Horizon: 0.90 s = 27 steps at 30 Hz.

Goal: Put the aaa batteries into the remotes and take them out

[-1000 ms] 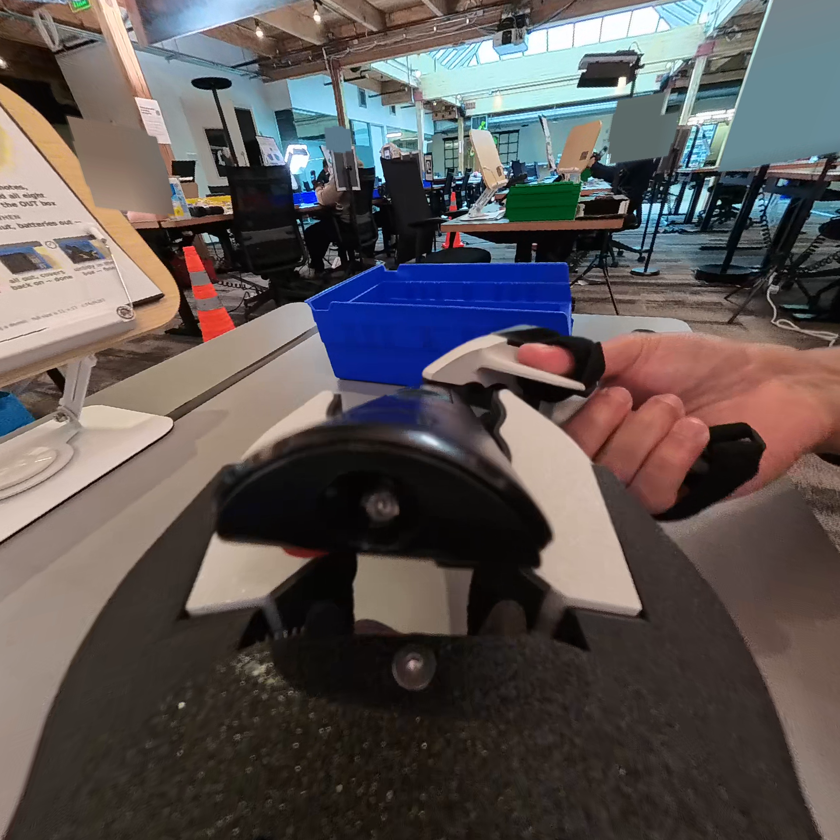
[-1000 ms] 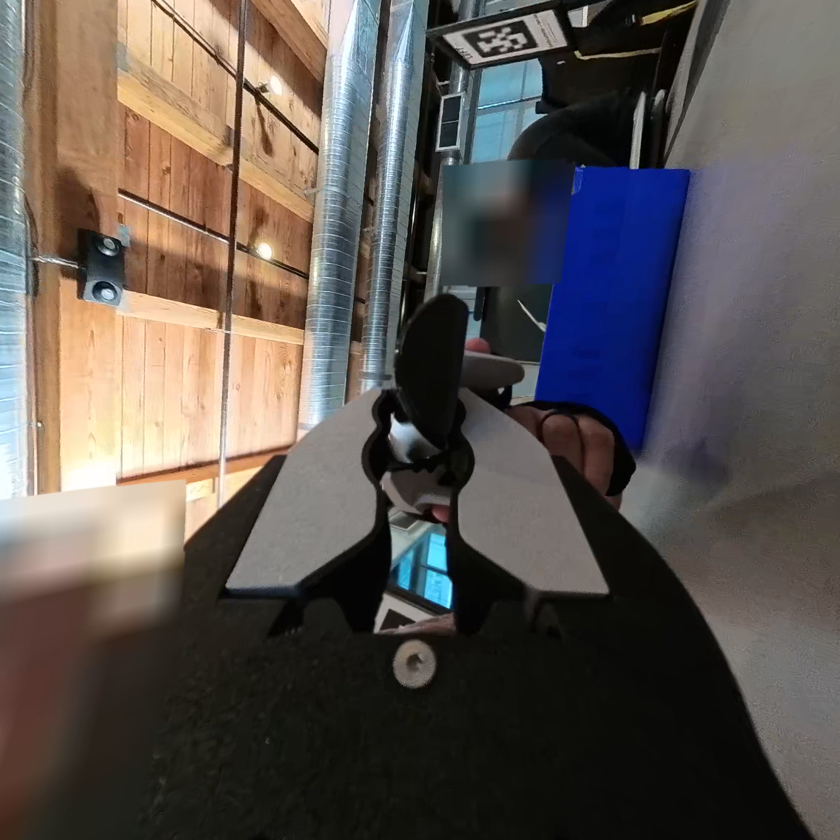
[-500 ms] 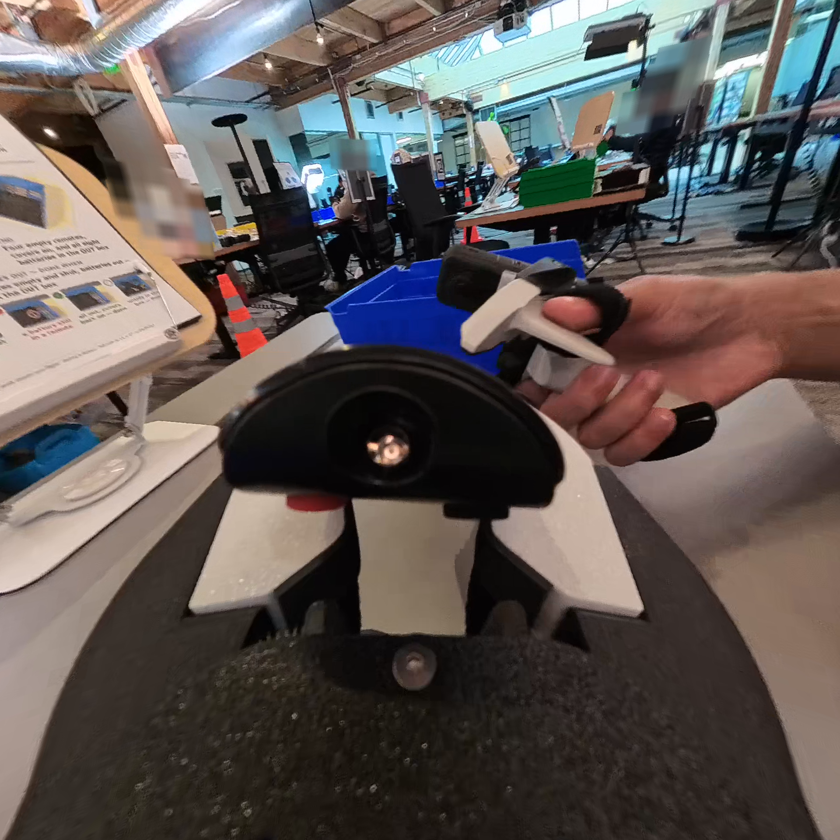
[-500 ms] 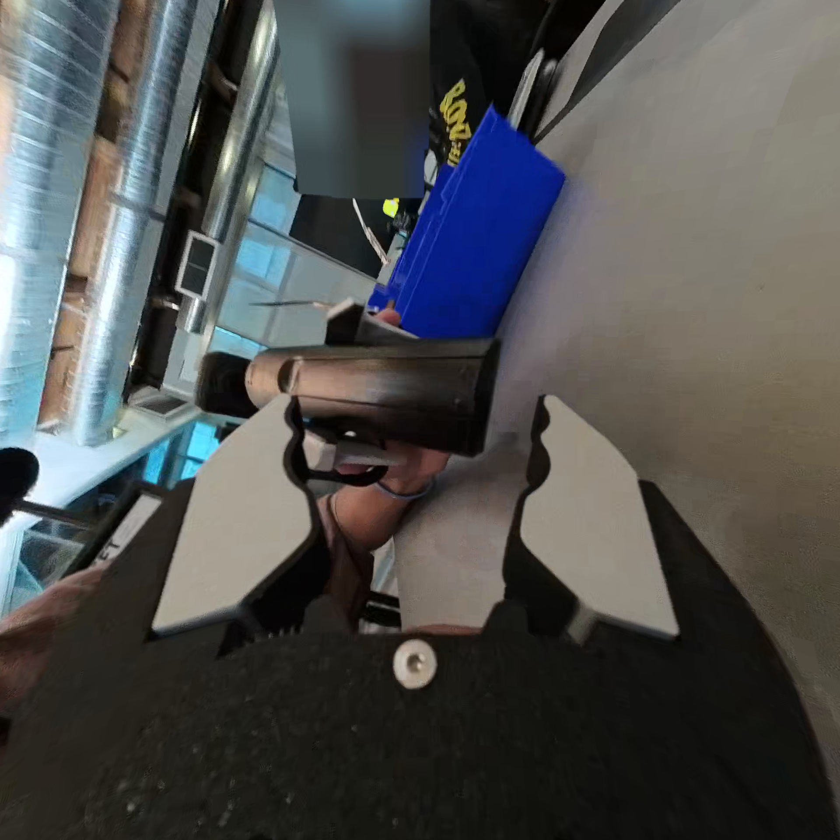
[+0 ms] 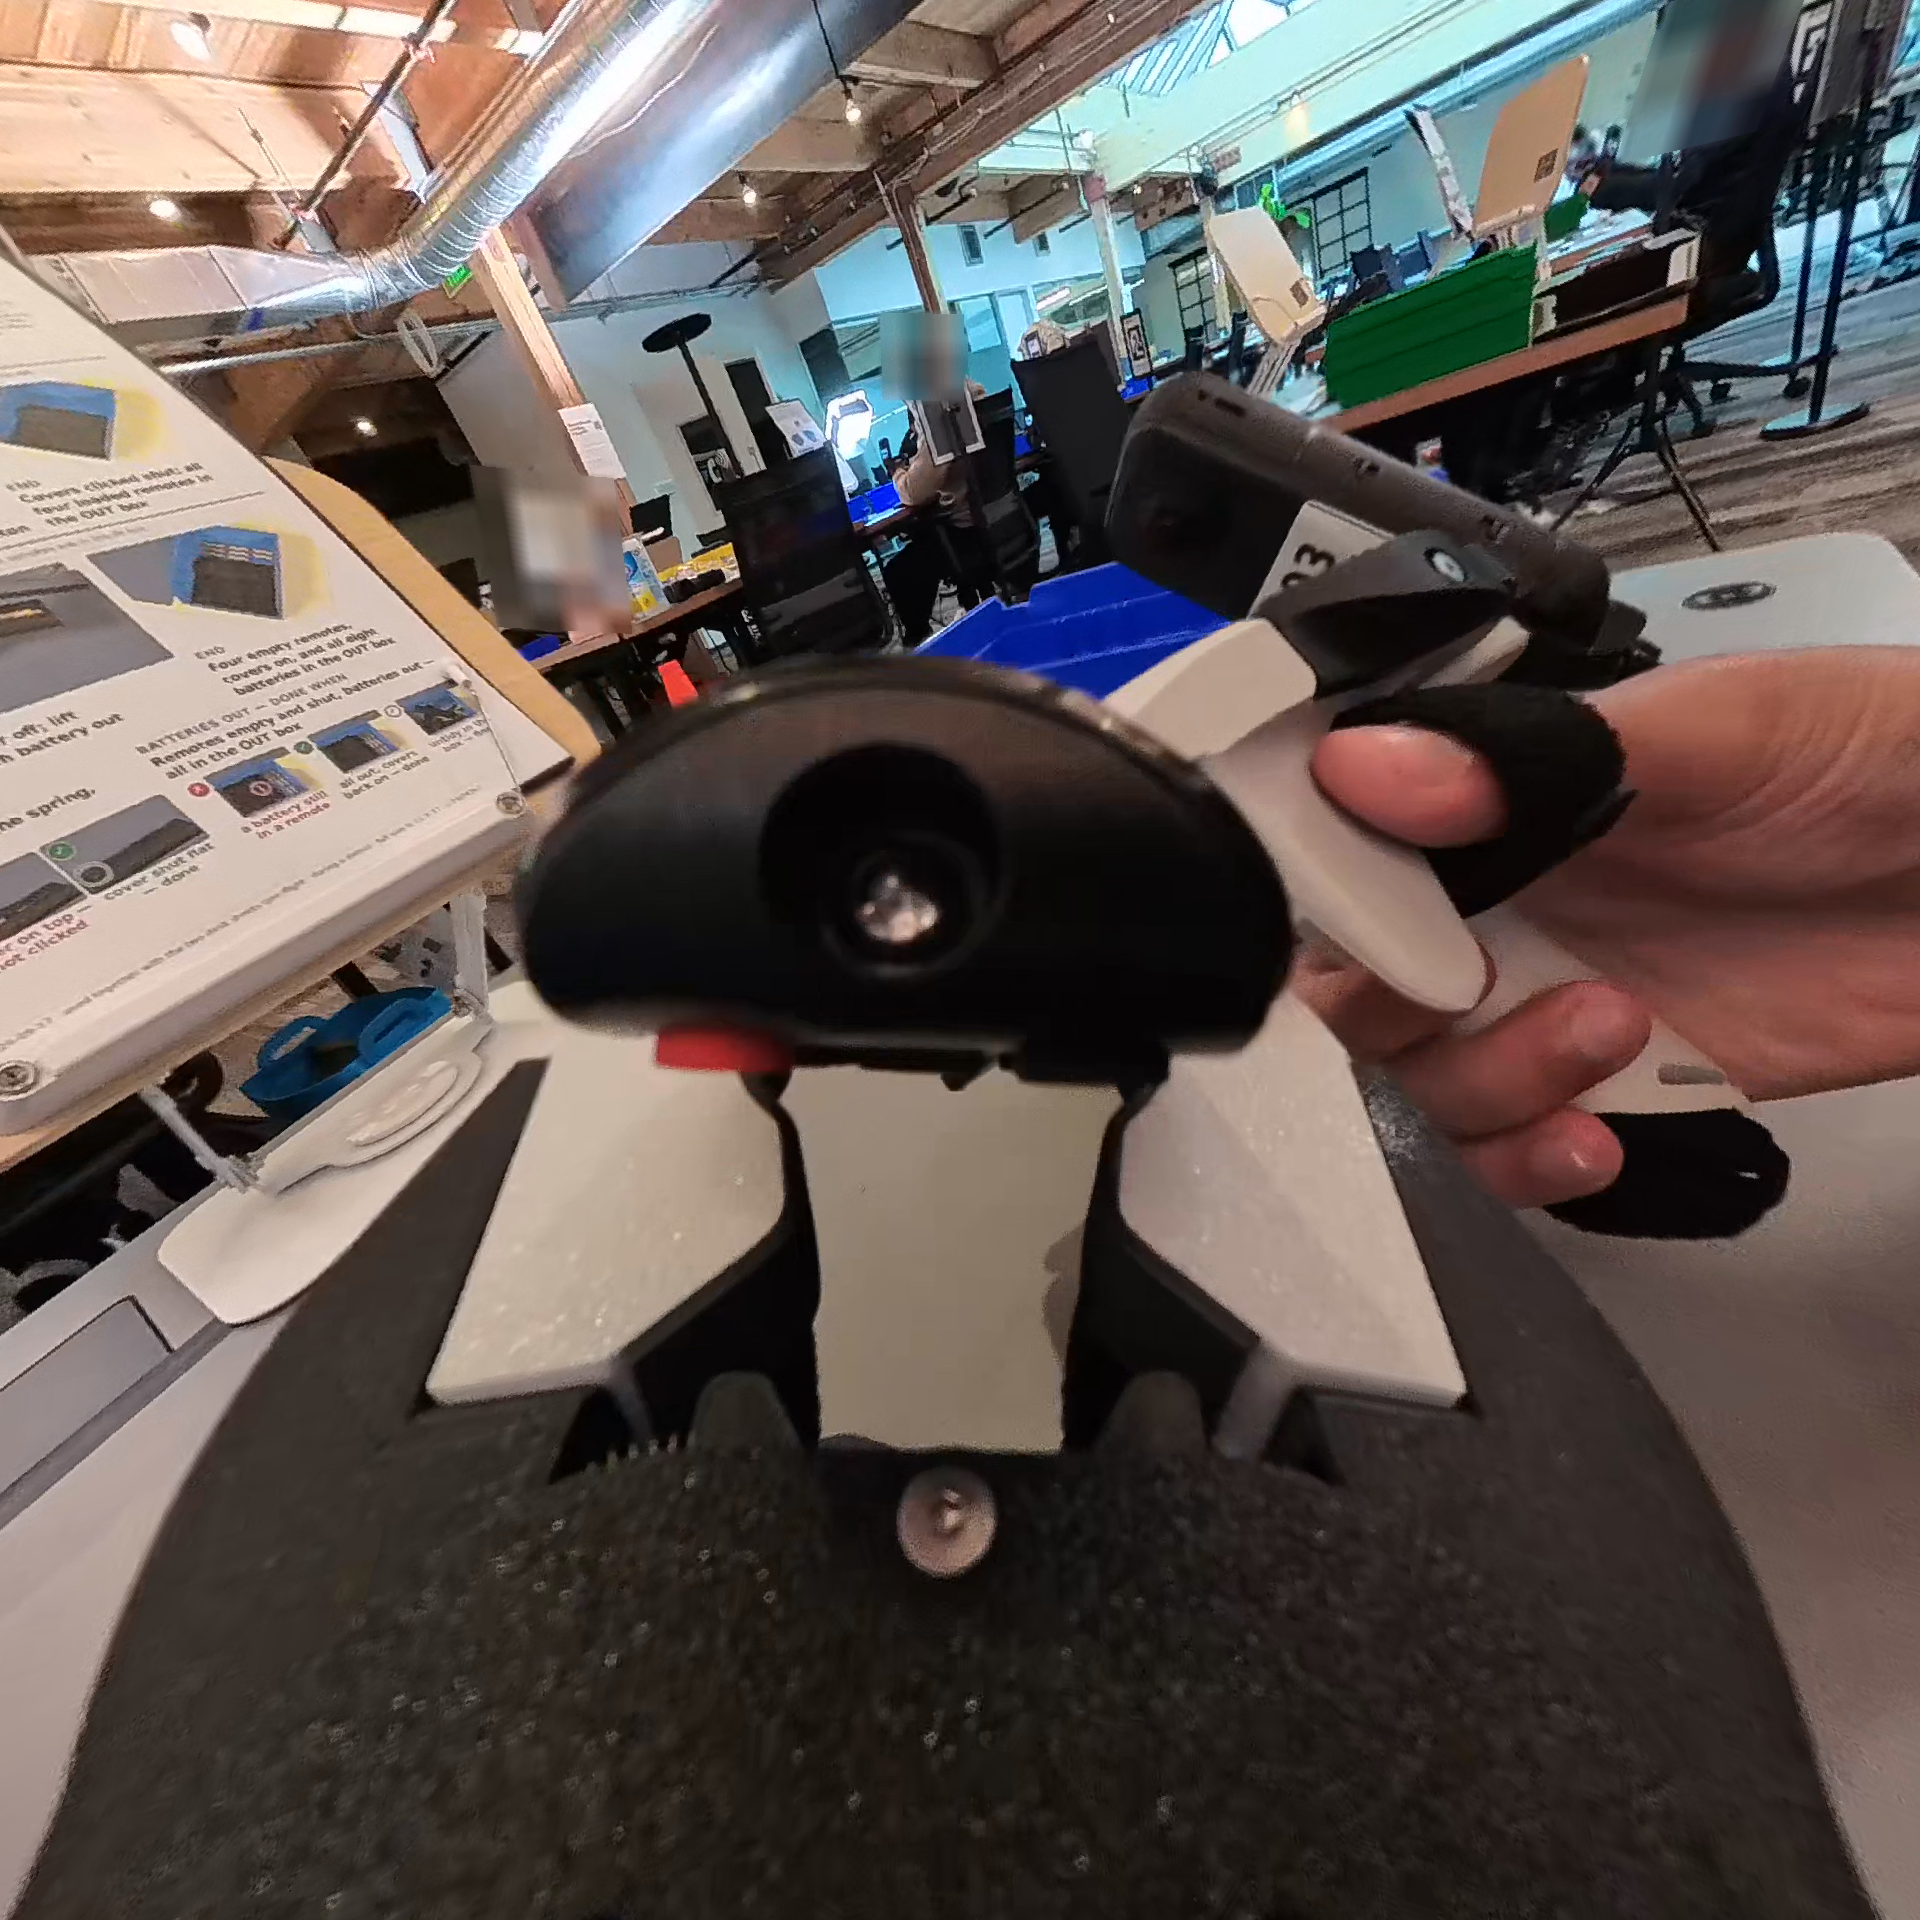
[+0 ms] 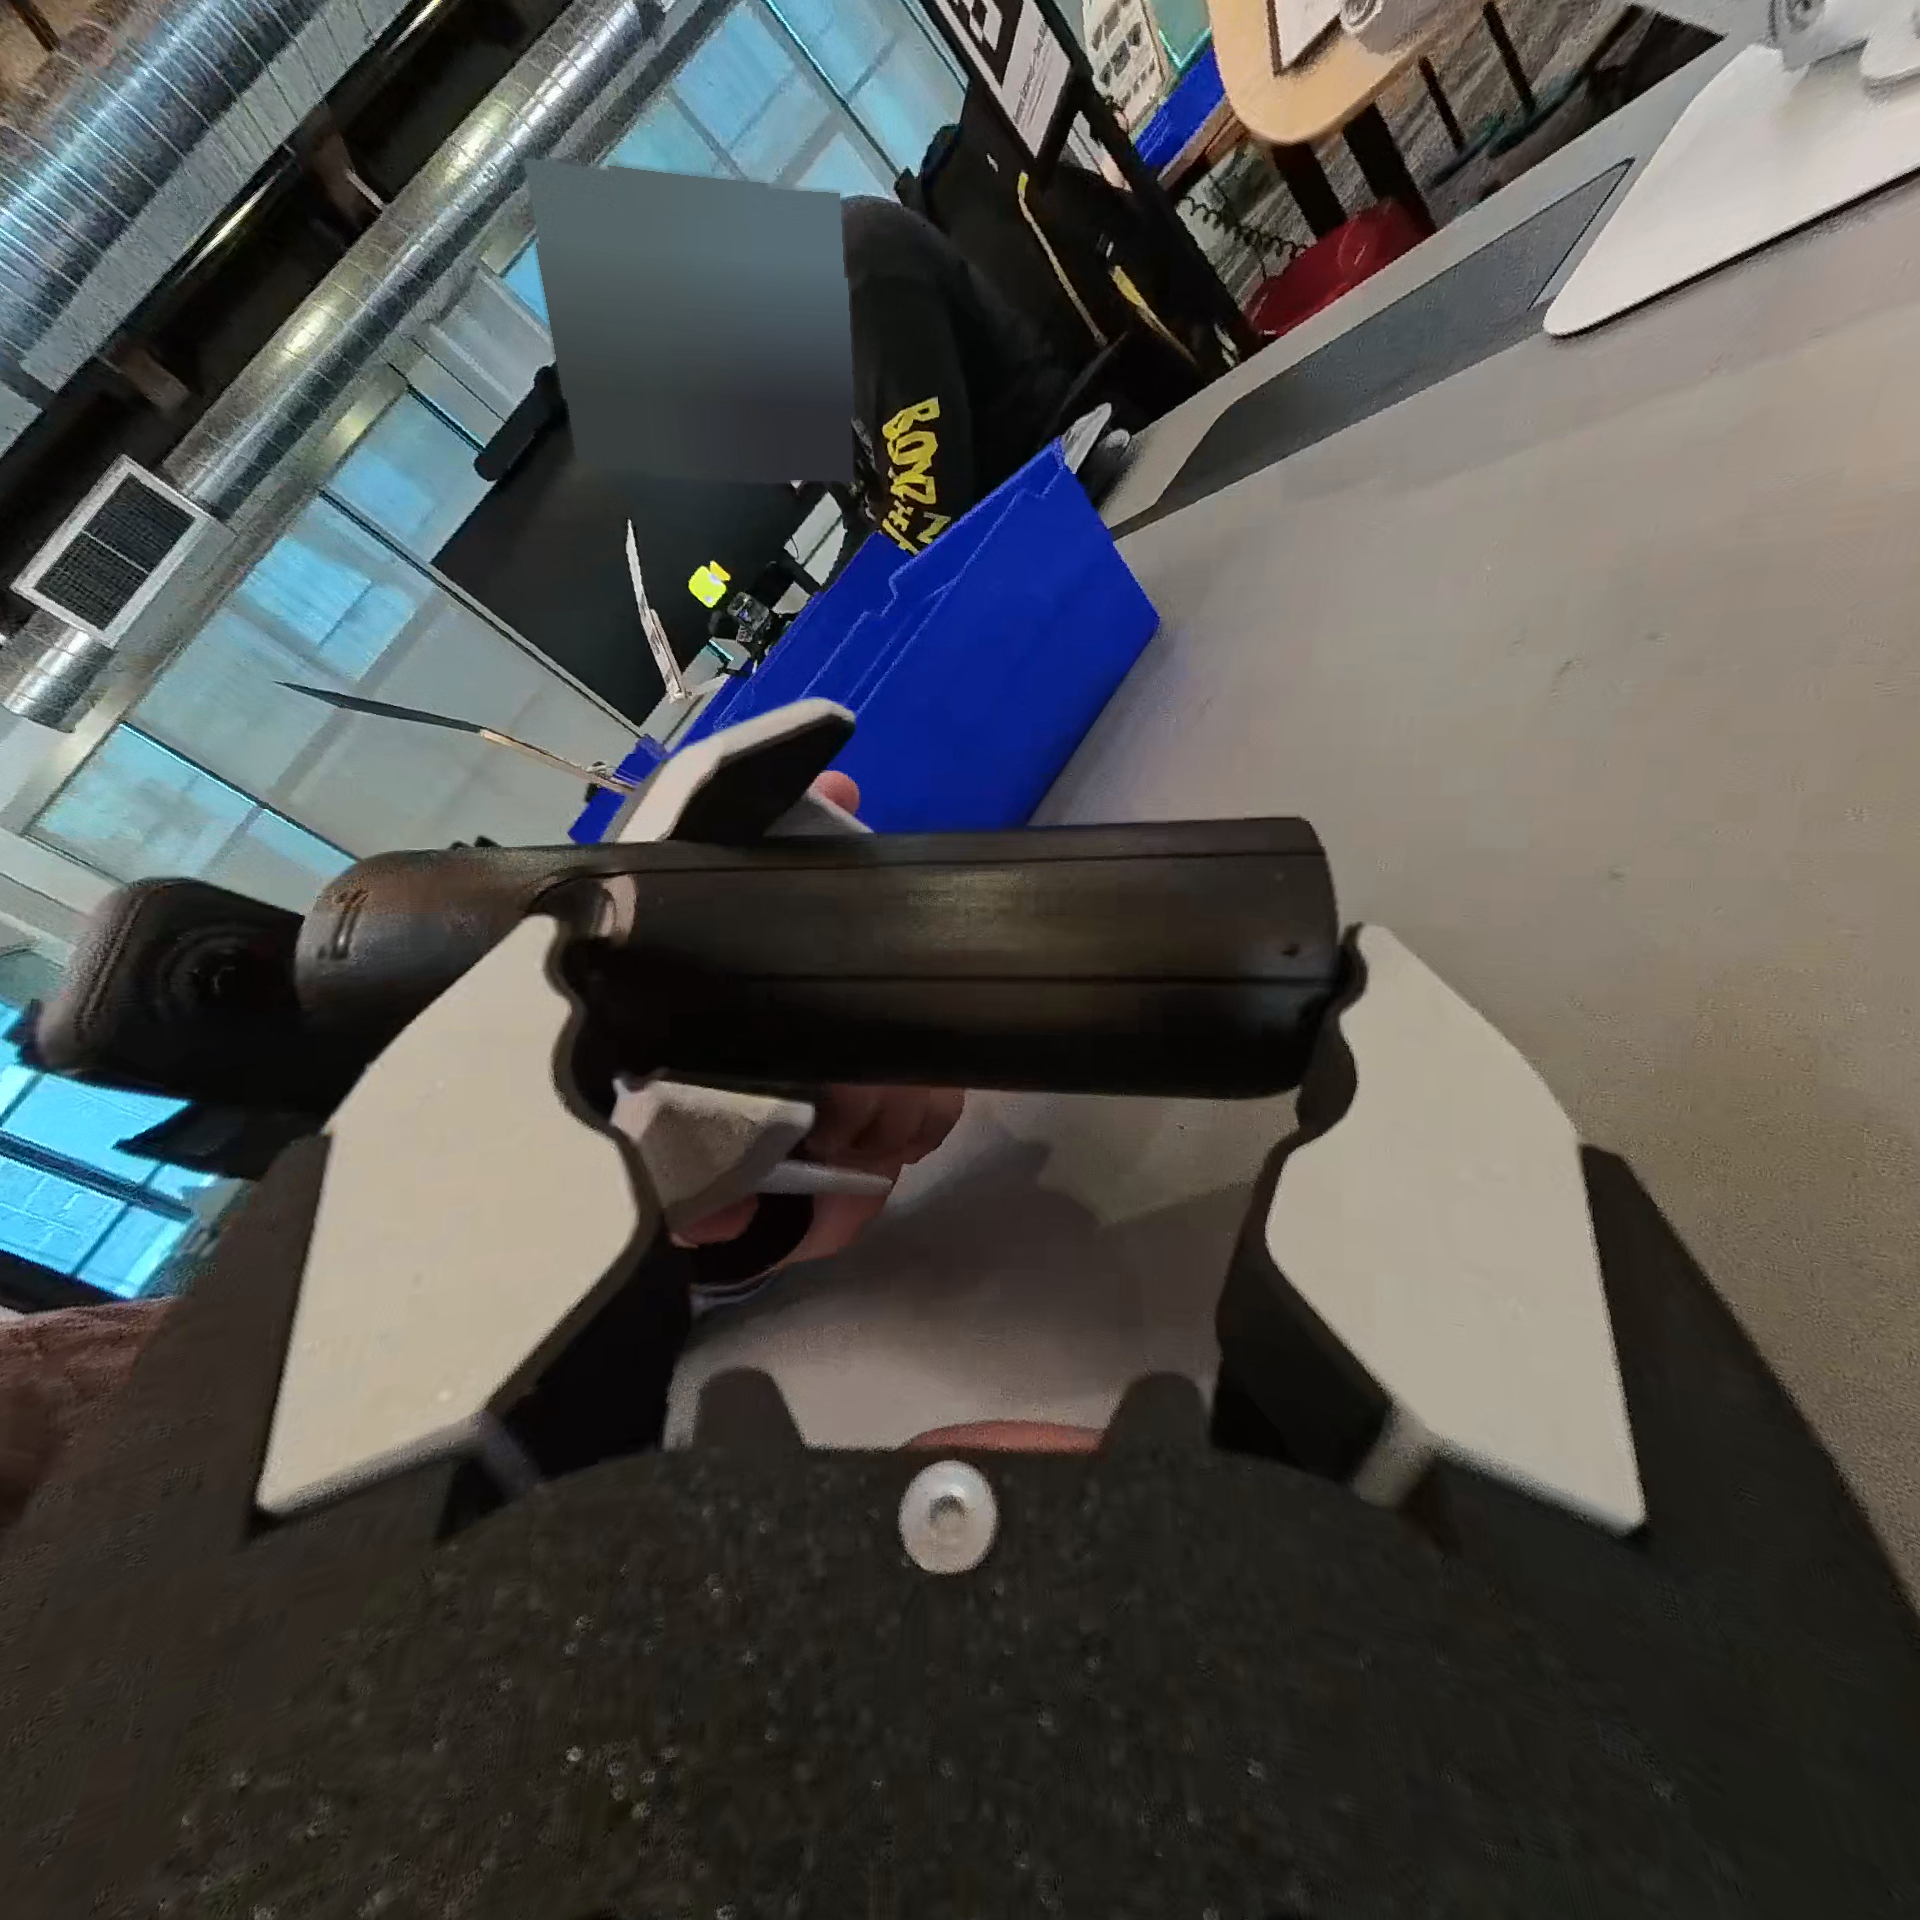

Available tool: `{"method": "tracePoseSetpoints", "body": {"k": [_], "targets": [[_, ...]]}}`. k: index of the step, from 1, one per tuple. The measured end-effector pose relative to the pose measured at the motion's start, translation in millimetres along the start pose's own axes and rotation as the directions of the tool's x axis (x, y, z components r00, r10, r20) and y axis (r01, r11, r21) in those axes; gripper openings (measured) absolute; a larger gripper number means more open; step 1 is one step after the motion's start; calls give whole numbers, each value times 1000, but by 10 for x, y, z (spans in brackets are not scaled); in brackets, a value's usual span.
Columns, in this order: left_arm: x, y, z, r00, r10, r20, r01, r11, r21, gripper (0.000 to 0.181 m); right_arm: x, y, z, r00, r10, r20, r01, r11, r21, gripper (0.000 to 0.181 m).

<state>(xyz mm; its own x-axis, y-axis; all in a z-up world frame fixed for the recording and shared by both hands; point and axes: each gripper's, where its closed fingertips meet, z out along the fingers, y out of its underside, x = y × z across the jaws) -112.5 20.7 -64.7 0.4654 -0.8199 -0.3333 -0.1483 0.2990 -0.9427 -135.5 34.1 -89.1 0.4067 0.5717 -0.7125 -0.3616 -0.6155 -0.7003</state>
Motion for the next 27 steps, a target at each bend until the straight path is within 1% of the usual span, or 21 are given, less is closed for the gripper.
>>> {"method": "tracePoseSetpoints", "body": {"k": [1,3,5,8,9,11,13,19,20,21,22,23,24,25,27], "targets": [[17,9,7,1000,7,0,-7,1000,-2,61,5,12,13,1000,20,5,-20,1000,2,133],[26,7,16,1000,-9,0,9,1000,5,61,15,28,23,998,67,14,-67,998,4,134],[26,-7,12,1000,-8,3,8,1000,12,61,20,24,11,997,71,21,-71,997,-4,129],[30,-17,10,1000,-6,3,6,1000,18,61,16,29,-3,998,66,25,-65,997,-31,127],[37,-26,9,1000,-14,-2,14,1000,28,61,25,27,-10,997,78,21,-77,996,-33,122],[40,-3,22,1000,-29,-2,29,999,15,61,54,16,-29,996,83,7,-83,996,-25,121],[43,-2,18,1000,-25,1,25,1000,18,61,50,10,-35,998,59,0,-59,998,-28,121],[34,55,35,999,-39,1,39,999,-6,59,99,-29,-71,996,-33,-84,29,998,-52,119],[25,28,9,999,-46,2,46,999,16,59,111,-59,-103,995,-31,-92,27,999,-39,110],[48,-55,-26,998,-59,-18,60,996,70,60,211,-315,-298,993,62,-101,-51,992,113,30],[68,-66,-11,999,-53,-9,54,998,43,60,233,-265,-302,995,91,-48,-90,995,38,31],[75,-121,0,1000,-24,21,23,999,43,61,228,-292,-303,995,103,-4,-103,992,67,31],[89,-199,-5,1000,-13,26,11,998,65,61,209,-260,-284,994,111,16,-112,993,38,31],[95,-207,2,1000,-22,19,21,998,61,61,223,-243,-273,996,87,14,-87,996,-12,30],[71,-147,8,999,-40,6,40,998,50,61,267,-240,-248,998,51,-23,-52,998,-35,34]]}}
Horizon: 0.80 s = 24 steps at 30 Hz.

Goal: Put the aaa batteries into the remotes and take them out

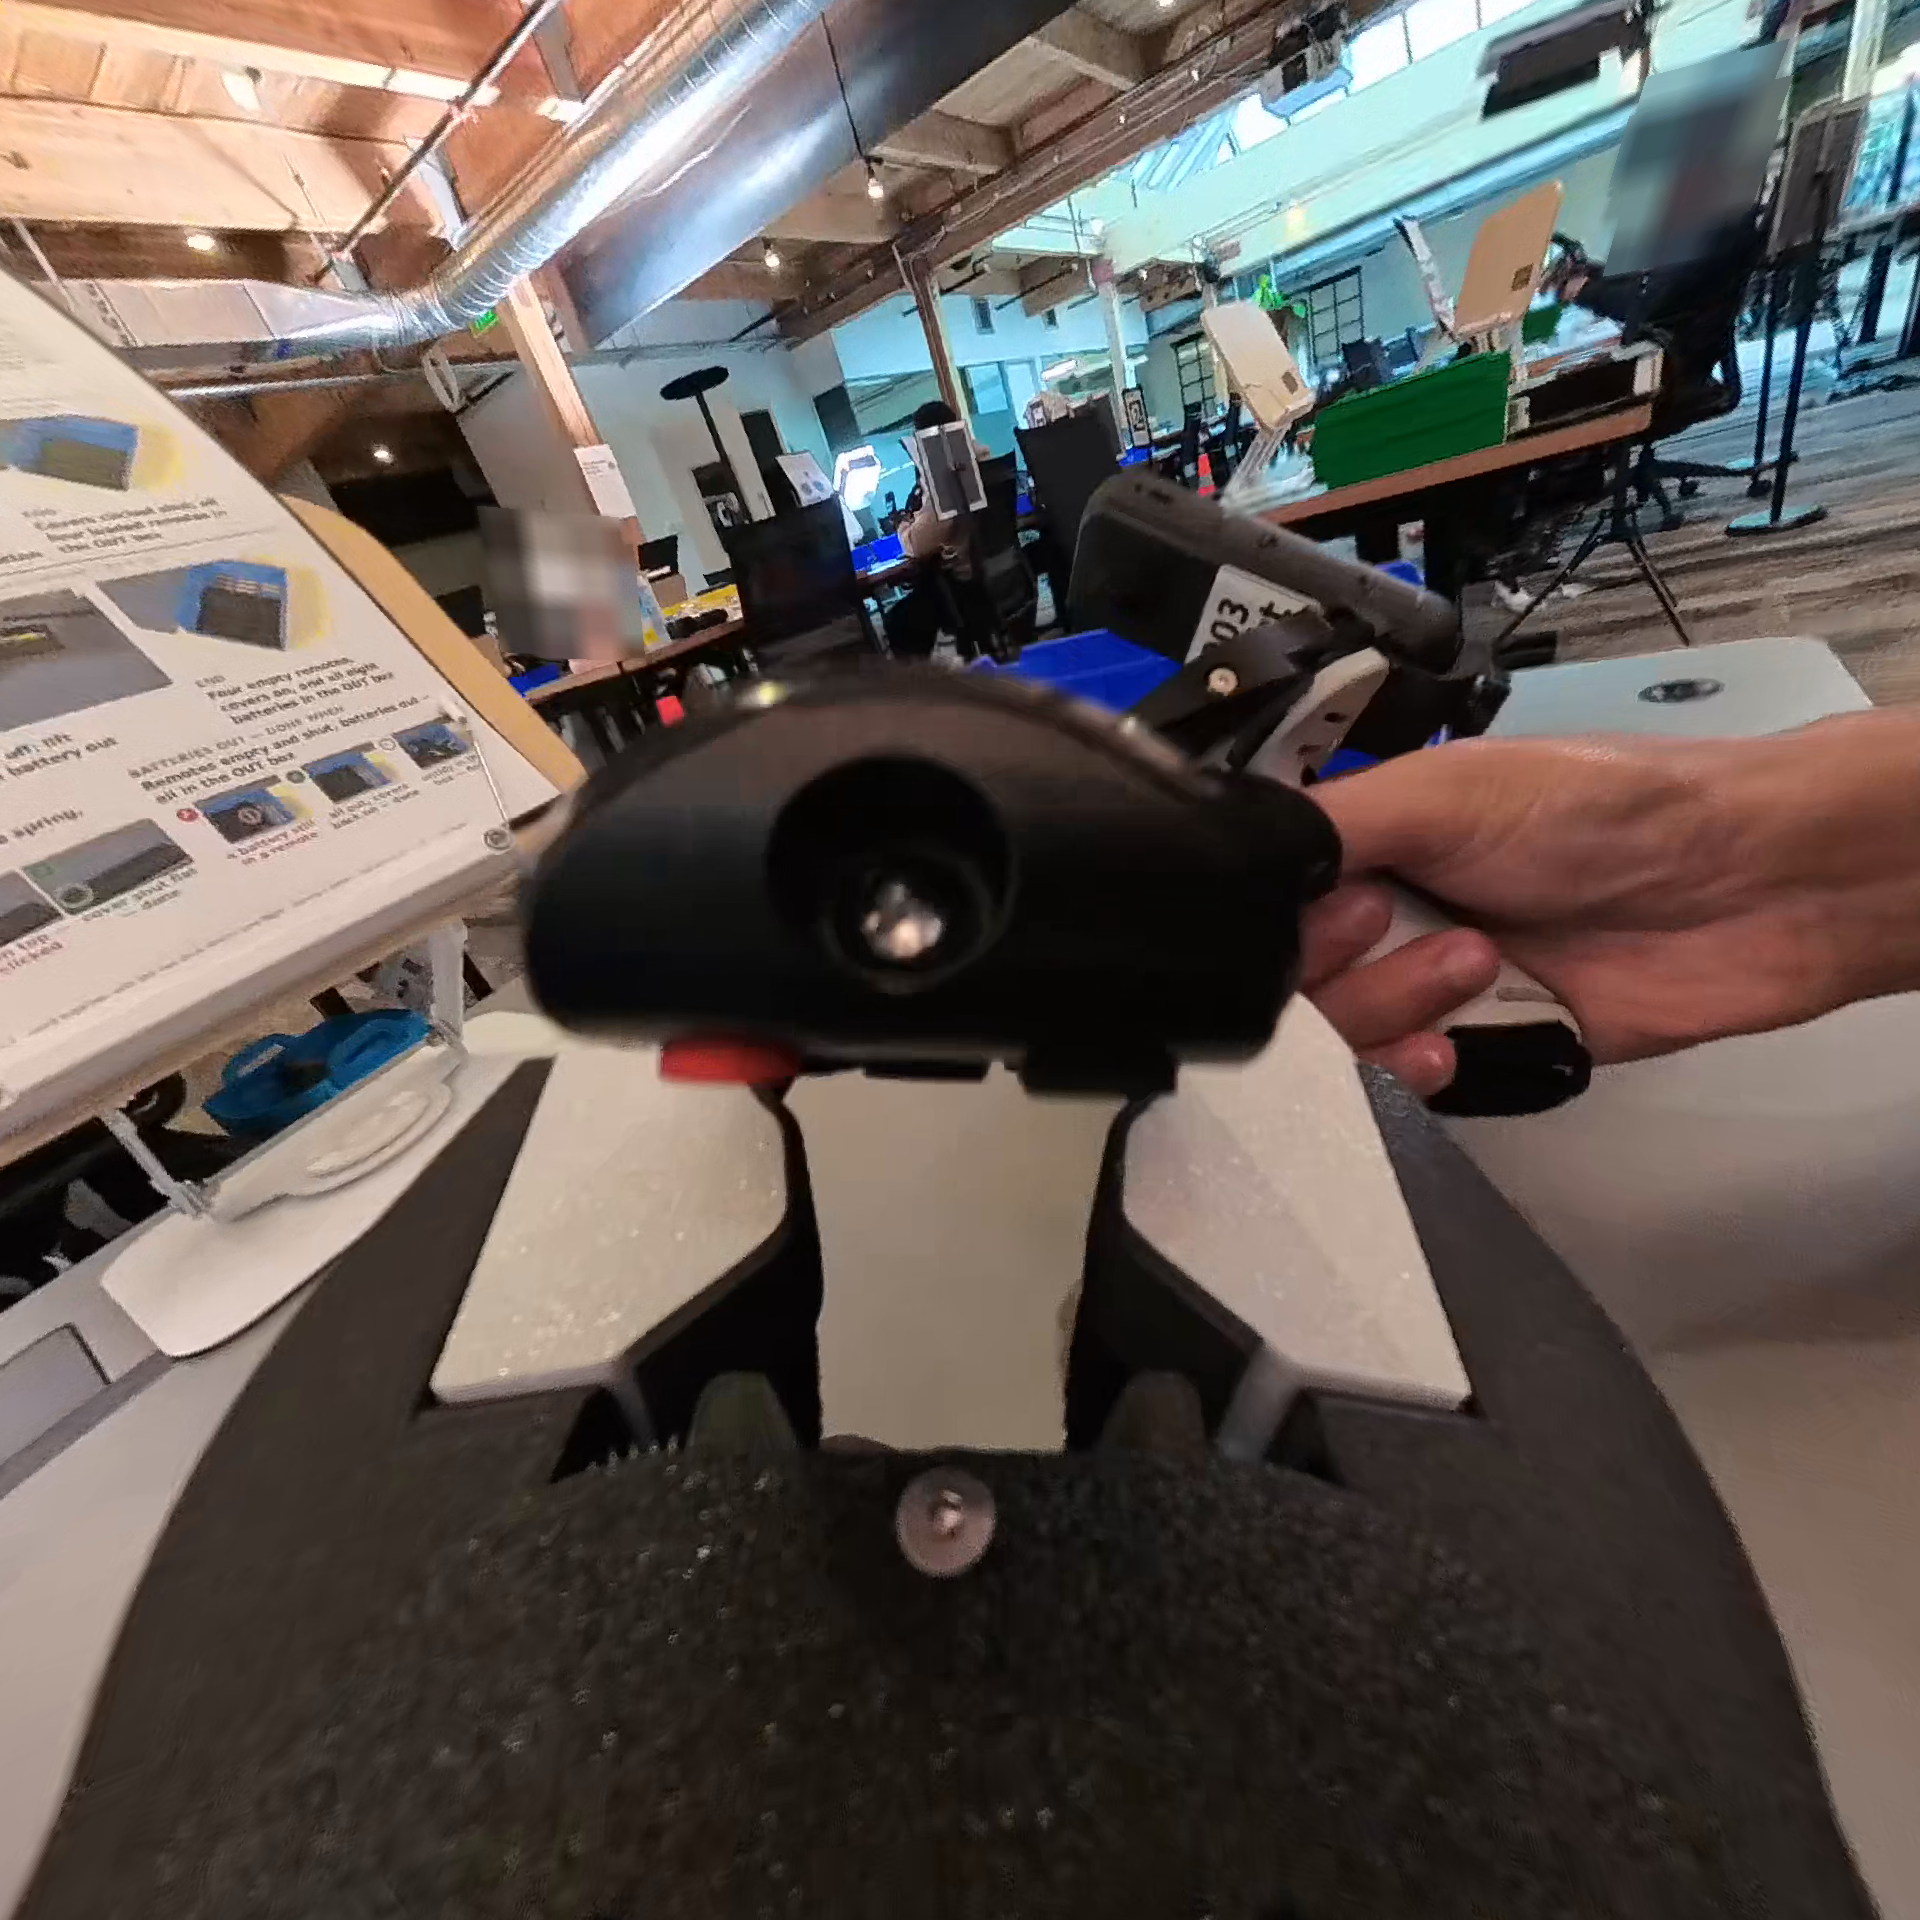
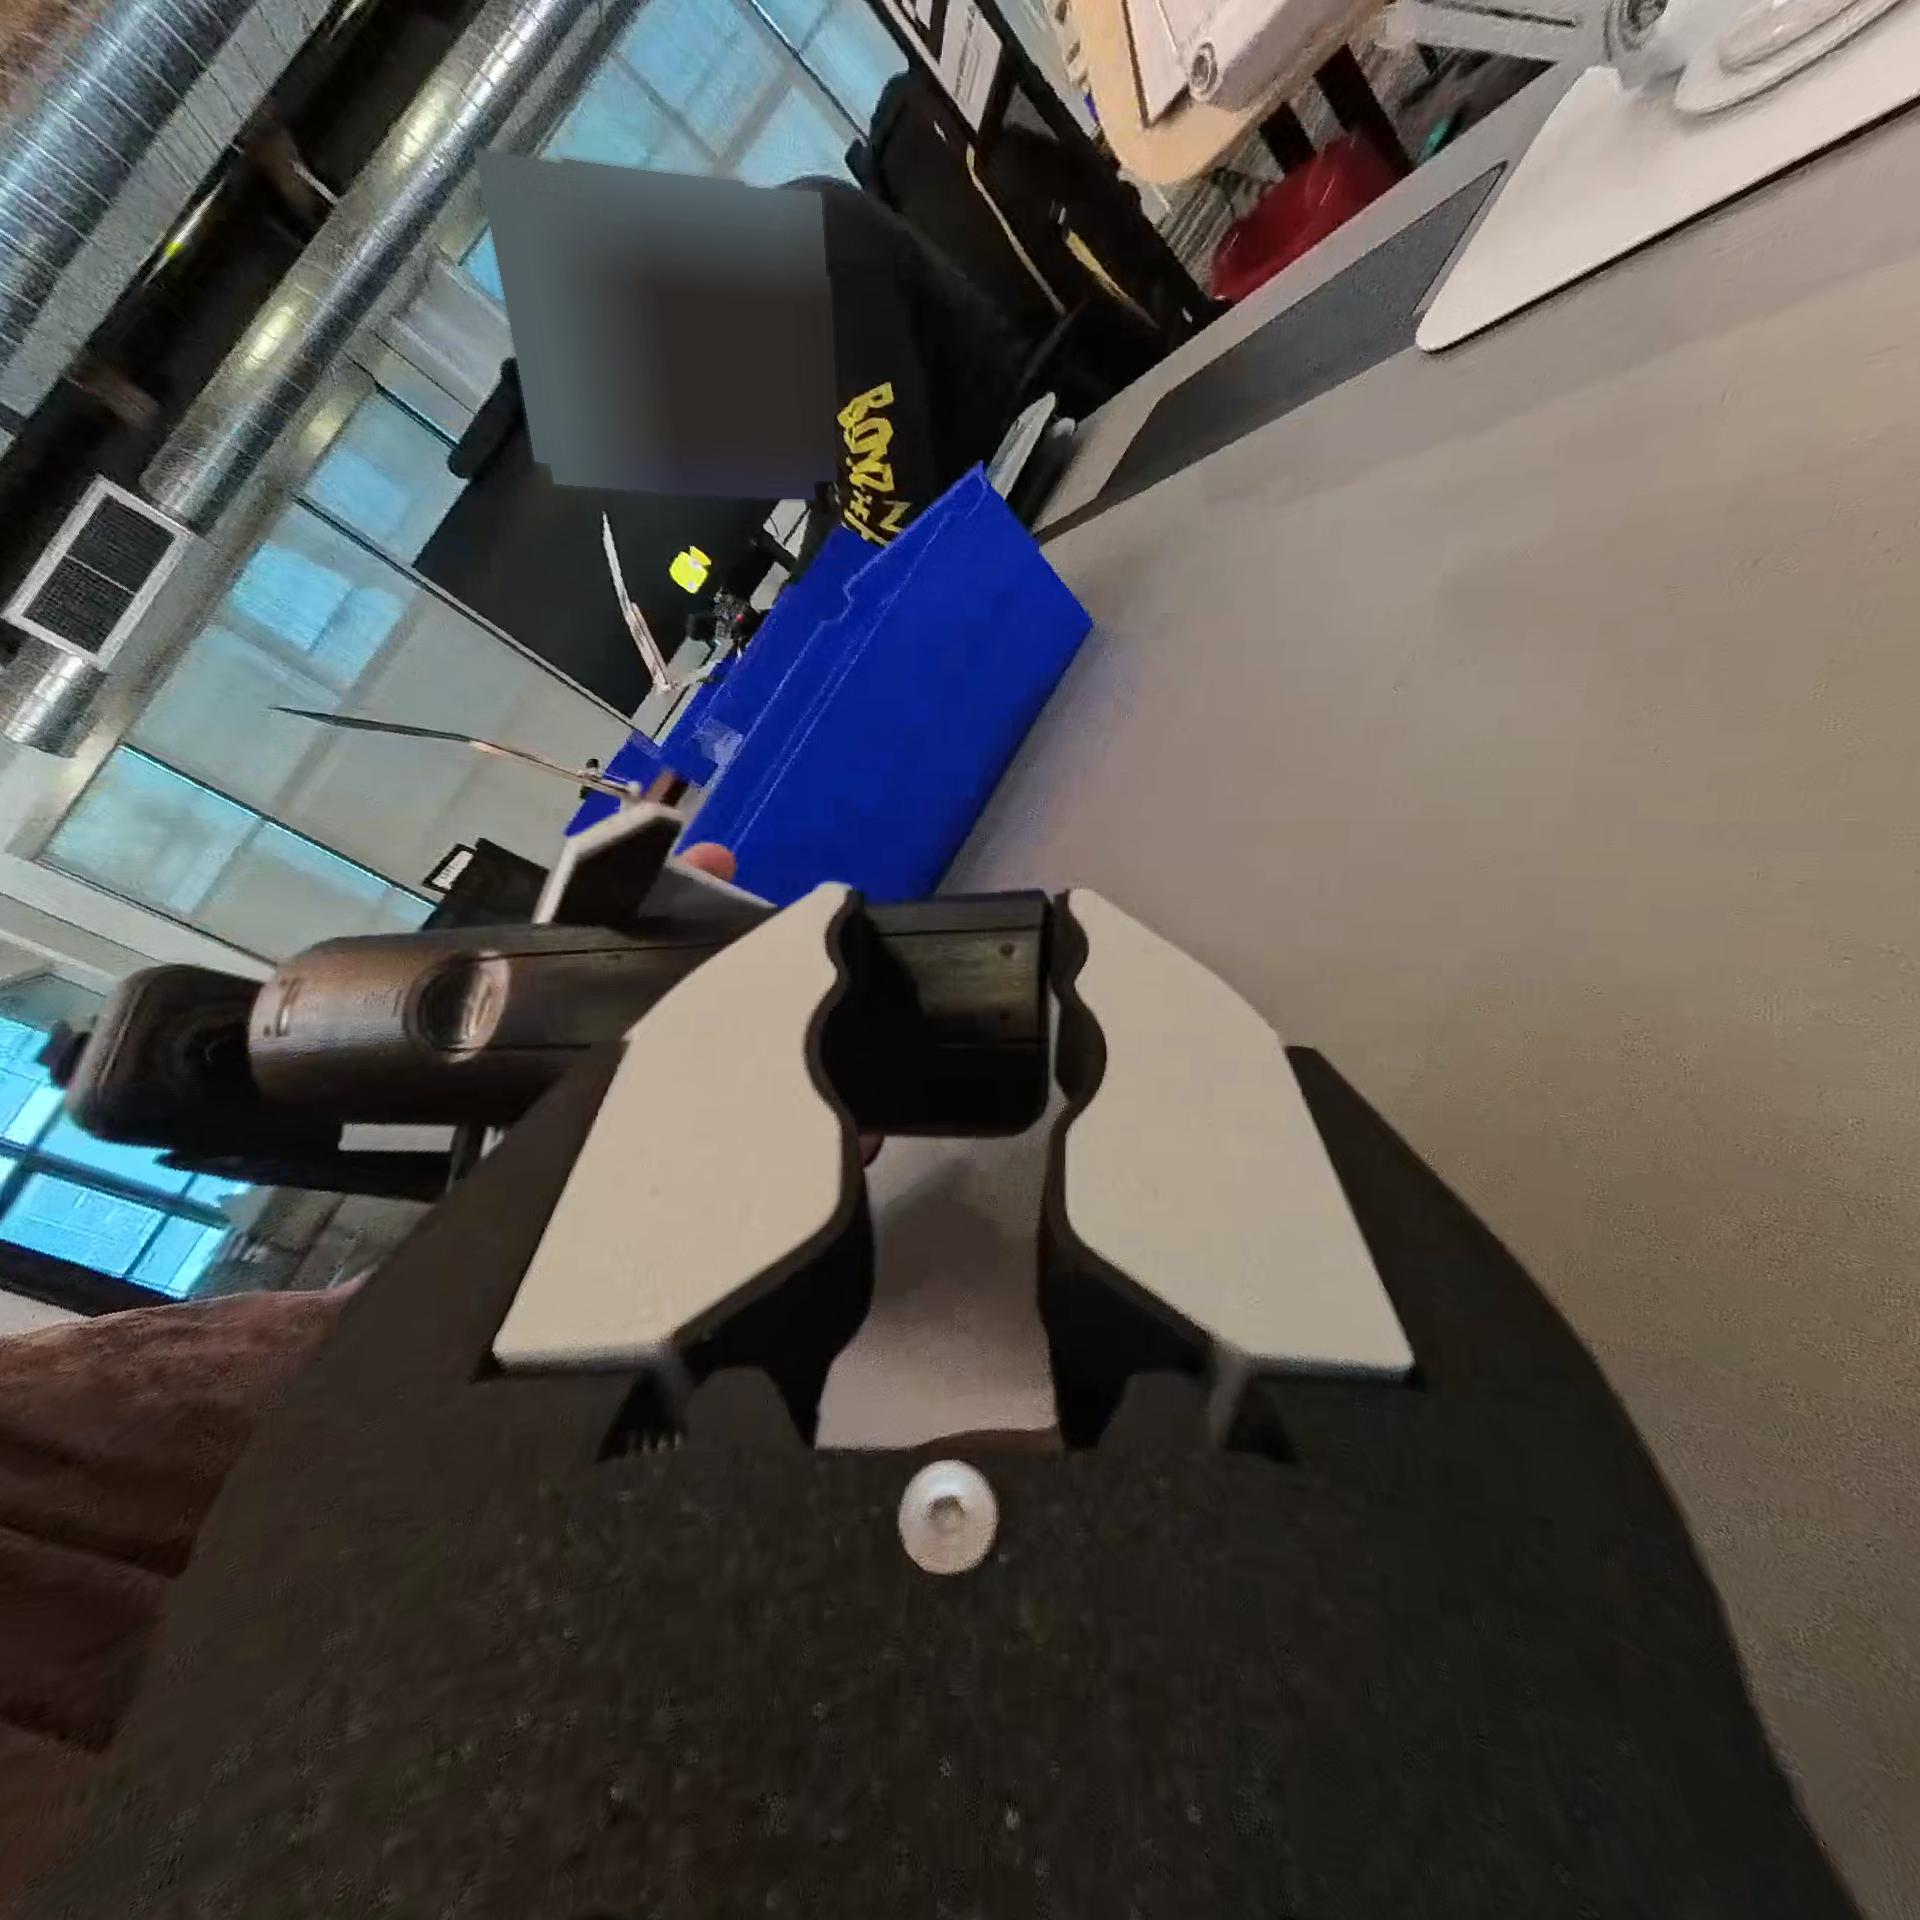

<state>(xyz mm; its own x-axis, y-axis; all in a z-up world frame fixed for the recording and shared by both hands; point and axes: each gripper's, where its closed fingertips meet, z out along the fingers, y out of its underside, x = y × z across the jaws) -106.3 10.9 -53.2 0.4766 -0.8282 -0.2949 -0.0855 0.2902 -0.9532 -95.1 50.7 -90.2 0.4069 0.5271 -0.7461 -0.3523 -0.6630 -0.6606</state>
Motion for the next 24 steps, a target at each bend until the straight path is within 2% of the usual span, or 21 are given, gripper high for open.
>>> {"method": "tracePoseSetpoints", "body": {"k": [2,3,5,7,8,10,12,14,15,17,21,24], "targets": [[-63,16,-26,999,39,13,-39,999,-6,57,-6,-41,-22,1000,-11,25,11,1000,27,31],[-120,1,-42,999,38,27,-38,999,0,61,-5,-49,-29,999,-10,44,9,1000,24,37],[-199,-1,-72,1000,-28,10,28,1000,13,61,45,-77,-57,998,-38,53,37,999,25,67],[-250,20,-103,994,-106,-24,106,994,30,61,67,-47,-71,980,-195,50,195,981,0,72],[-245,36,-110,988,-143,-63,145,989,27,61,59,-20,-66,954,-297,43,298,954,-19,82],[-215,59,-118,968,-207,-142,212,977,24,61,8,137,-42,847,-527,72,532,838,-123,88],[-161,72,-119,943,-258,-209,266,964,13,61,10,344,-21,686,-719,113,721,652,-235,100],[-29,79,-121,918,-263,-298,272,962,-11,61,-25,529,-20,562,-808,176,814,502,-291,98],[30,80,-121,913,-252,-321,262,965,-15,61,-66,581,-11,531,-825,193,835,471,-283,98],[193,80,-135,891,-229,-393,237,971,-28,61,-123,621,13,504,-840,203,854,449,-261,92],[361,133,-129,883,-179,-433,179,983,-43,62,-145,725,-69,506,-813,289,853,422,-307,54],[381,230,-116,884,-168,-437,144,986,-87,61,-62,748,-112,467,-831,301,858,345,-380,52]]}}
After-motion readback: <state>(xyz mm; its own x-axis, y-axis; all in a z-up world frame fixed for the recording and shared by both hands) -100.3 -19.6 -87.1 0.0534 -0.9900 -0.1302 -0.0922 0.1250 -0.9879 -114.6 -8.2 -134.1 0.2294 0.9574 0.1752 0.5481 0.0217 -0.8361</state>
